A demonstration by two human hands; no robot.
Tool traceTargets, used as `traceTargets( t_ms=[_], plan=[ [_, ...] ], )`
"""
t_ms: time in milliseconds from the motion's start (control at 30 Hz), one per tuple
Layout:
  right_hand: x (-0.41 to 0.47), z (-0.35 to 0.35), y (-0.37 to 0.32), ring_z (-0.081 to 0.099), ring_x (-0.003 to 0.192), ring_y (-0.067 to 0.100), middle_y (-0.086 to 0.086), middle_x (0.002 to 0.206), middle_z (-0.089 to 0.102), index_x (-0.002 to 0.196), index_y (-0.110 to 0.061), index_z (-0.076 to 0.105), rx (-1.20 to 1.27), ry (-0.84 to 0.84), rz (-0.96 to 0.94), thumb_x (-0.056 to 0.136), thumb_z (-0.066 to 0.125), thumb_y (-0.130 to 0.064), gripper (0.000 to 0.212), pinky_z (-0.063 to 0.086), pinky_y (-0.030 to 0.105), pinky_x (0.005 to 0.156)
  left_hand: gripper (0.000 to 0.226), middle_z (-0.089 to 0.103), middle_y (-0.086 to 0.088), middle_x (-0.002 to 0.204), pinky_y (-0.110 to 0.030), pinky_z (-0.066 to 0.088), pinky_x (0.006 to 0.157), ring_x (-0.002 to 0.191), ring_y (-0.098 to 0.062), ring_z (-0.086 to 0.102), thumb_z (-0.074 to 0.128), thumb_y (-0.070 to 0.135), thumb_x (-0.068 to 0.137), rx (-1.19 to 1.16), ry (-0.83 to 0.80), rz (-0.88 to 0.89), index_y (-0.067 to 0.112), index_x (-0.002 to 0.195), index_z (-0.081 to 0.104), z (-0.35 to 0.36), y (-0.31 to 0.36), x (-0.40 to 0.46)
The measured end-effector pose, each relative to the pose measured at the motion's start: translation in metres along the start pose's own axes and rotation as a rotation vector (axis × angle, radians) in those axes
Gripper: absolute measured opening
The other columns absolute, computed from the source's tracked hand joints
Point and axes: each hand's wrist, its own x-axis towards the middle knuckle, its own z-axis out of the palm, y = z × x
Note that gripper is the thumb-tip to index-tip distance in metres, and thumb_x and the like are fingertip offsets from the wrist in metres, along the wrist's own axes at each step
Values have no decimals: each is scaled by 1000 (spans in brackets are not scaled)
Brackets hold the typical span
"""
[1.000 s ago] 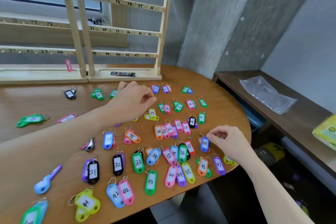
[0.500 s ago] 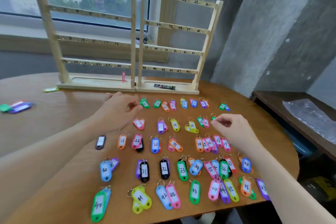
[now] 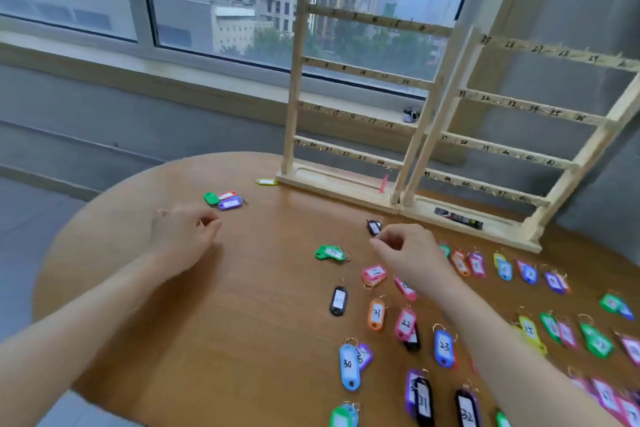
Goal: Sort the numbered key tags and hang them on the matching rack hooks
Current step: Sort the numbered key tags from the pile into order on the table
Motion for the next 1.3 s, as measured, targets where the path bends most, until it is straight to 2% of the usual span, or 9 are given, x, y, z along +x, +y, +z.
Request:
traceTargets(
  t_ms=[133,267,467,633,700,867,1033,1133,1300],
  plan=[
    [35,47,-47,55,62,6,-8,67,64,76,-18,70,34,-98,-95,95,62,-26,23,39,26,58,18,70,3,92,-41,38,86,93,-26,62,66,19,92,-3,136,-212,33,80,64,-14,-50,12],
    [67,95,-86,50,52,3,-6,71,61,89,-13,71,40,-209,-151,97,59,-24,18,35,15,47,18,69,6,95,-38,33,83,91,-23,60,63,19,95,-55,178,-238,32,83,64,-8,-57,18],
    [120,167,-123,52,71,13,-4,74,56,107,-15,66,162,-221,-124,94,62,-22,15,37,18,56,16,69,15,91,-48,45,90,82,-16,58,66,13,93,-140,272,-125,27,89,72,-11,-62,14],
    [141,207,-133,58,102,19,-1,108,62,121,-20,65,103,-74,-65,93,66,-45,38,43,31,77,17,60,18,82,-37,36,83,83,-14,54,64,22,96,-83,203,-186,35,86,66,-10,-64,16],
    [138,215,-134,59,106,18,-5,113,63,118,-27,67,-1,-23,-63,91,63,-56,40,42,31,75,13,61,15,88,-35,33,85,90,-15,55,58,41,98,-53,111,-283,38,87,63,-9,-65,20],
    [139,217,-132,59,98,15,-7,104,62,110,-33,67,-30,0,-94,90,64,-59,33,37,30,68,39,55,19,90,-33,29,85,94,-9,45,60,78,78,75,7,-414,39,87,63,-3,-62,31],
    [138,216,-132,60,94,14,-7,102,61,108,-30,69,12,10,-109,93,66,-51,26,51,34,76,30,57,19,92,-33,28,84,96,-7,44,66,71,79,100,0,-389,42,89,66,-3,-66,31],
    [137,215,-129,59,91,14,-9,95,57,98,-27,66,80,20,-105,94,67,-40,14,49,33,74,29,58,19,90,-33,29,85,96,-7,46,68,69,79,80,-1,-380,41,87,68,-3,-67,30],
    [136,212,-128,56,86,15,-7,91,58,89,-23,63,235,30,-92,96,66,-32,12,46,34,73,23,60,23,89,-32,30,85,97,-5,51,70,63,81,25,-23,-332,41,88,67,-6,-66,28]
  ],
)
